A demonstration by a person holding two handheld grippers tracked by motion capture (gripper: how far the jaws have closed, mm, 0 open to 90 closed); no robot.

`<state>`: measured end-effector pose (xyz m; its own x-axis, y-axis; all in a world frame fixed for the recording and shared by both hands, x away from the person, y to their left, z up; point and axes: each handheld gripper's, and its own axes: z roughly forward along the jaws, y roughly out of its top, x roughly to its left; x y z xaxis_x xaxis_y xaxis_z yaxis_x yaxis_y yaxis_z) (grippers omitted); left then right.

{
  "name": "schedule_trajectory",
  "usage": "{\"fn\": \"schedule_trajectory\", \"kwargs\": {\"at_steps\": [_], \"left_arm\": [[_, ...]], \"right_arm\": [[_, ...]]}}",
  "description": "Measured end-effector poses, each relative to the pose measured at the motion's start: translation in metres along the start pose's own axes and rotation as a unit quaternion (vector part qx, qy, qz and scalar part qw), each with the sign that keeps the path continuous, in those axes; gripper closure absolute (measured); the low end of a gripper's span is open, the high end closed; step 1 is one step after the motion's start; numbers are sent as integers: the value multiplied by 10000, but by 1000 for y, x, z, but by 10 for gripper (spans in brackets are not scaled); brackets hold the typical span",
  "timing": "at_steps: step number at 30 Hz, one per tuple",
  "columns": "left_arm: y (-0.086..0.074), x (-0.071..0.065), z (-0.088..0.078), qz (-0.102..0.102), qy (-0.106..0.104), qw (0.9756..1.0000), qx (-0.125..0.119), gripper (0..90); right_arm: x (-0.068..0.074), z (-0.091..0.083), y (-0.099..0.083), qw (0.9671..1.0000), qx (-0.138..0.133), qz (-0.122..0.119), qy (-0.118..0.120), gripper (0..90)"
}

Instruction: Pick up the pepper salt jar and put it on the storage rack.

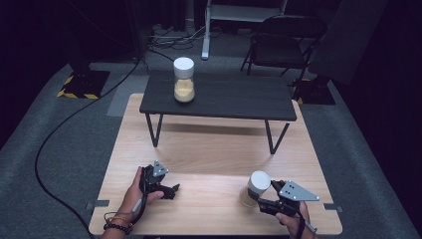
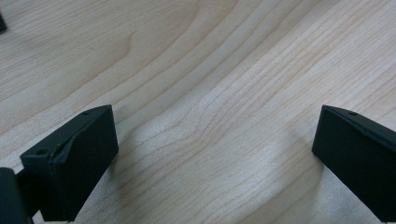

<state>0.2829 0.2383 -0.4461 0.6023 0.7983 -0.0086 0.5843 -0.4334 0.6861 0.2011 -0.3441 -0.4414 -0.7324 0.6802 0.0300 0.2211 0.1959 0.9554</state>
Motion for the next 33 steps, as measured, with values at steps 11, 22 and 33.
{"fn": "schedule_trajectory", "kwargs": {"at_steps": [11,22,33], "left_arm": [[0,0,0,-2,0,10000,-3,4],[0,0,0,-3,0,10000,-3,4],[0,0,0,-10,1,10000,-9,4]], "right_arm": [[5,-1,25,9997,-140,-108,-193,347],[7,-4,54,9983,-286,-139,-492,348],[4,-7,86,9962,-371,-138,-777,347]]}}
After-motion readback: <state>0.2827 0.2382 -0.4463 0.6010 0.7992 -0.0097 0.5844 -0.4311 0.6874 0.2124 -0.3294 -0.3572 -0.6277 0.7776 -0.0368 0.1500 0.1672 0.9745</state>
